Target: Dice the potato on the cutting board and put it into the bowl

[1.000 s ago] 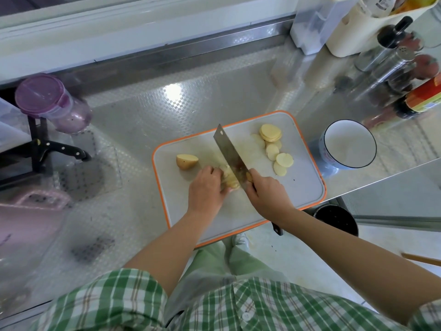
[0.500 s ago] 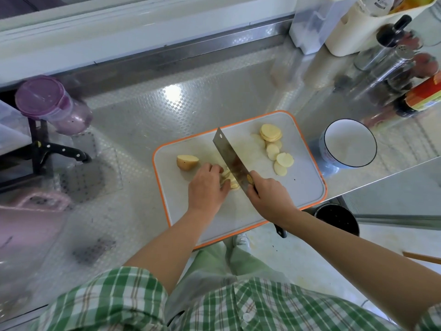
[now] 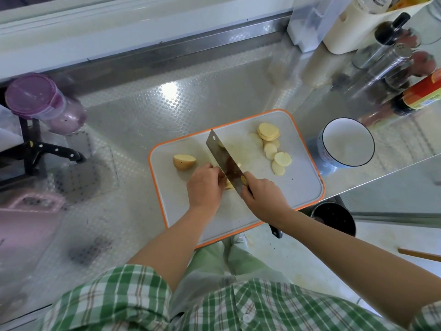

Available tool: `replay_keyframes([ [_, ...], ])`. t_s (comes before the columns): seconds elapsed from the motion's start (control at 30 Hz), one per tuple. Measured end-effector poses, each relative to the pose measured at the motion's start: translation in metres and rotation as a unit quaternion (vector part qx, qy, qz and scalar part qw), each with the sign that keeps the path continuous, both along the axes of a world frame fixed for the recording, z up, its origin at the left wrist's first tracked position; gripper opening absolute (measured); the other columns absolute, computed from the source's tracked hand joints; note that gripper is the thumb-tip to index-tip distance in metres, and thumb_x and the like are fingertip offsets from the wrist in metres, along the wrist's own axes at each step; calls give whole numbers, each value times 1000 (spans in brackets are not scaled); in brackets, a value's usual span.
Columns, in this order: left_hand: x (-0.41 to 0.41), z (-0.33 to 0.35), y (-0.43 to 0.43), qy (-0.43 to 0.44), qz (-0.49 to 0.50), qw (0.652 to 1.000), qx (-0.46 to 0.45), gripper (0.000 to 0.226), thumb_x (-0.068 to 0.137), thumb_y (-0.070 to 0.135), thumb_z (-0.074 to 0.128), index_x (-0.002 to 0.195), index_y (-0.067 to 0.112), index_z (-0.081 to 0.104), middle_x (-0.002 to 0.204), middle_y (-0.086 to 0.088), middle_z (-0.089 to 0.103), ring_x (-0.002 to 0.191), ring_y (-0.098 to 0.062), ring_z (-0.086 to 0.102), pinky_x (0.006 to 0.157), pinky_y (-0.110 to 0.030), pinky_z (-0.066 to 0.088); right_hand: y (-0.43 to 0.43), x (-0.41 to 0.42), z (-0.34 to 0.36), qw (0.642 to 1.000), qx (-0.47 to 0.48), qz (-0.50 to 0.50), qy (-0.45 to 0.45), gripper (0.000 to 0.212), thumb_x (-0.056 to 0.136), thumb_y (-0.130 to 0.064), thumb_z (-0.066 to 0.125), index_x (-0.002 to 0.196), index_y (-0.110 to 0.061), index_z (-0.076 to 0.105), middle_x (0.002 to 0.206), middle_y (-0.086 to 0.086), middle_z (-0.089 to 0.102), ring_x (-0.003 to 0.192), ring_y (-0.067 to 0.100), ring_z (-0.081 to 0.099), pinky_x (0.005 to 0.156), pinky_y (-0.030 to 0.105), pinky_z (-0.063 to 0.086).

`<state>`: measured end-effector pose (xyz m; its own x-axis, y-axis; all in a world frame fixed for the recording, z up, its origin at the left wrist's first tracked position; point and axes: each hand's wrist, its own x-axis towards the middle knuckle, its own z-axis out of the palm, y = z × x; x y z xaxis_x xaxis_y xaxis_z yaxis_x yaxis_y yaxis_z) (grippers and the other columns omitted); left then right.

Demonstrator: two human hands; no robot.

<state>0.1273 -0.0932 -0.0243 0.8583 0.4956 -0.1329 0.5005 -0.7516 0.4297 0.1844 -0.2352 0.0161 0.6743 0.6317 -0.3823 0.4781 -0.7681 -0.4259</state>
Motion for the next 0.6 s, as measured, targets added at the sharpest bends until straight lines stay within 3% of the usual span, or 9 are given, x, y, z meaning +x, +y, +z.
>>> replay_keyframes([
  [0.2, 3, 1, 0, 14, -2, 1000, 3, 14, 88, 26, 62, 84, 17, 72, 85, -1, 62, 85, -23, 57, 61, -31, 42, -3, 4, 1, 1000, 0, -10, -9, 14, 98, -23, 38, 89, -12, 38, 58, 5, 41, 59, 33, 48, 52, 33, 29],
  [0.37, 2, 3, 2, 15, -5, 1000, 1, 9, 86, 28, 67, 88, 20, 70, 87, 1, 62, 88, -21, 57, 59, -28, 39, -8, 11, 7, 998, 29, -60, -4, 18, 96, -20, 40, 80, -15, 32, 54, 4, 39, 51, 26, 37, 48, 32, 25],
  [0.6, -2, 1, 6, -1, -11, 1000, -16, 30, 80, 35, 74, 104, 21, 62, 99, 3, 61, 94, -18, 55, 67, -29, 43, -12, 7, -1, 1000, 2, -22, -15, 13, 98, -23, 39, 90, -14, 41, 57, 6, 43, 55, 31, 47, 49, 33, 30],
])
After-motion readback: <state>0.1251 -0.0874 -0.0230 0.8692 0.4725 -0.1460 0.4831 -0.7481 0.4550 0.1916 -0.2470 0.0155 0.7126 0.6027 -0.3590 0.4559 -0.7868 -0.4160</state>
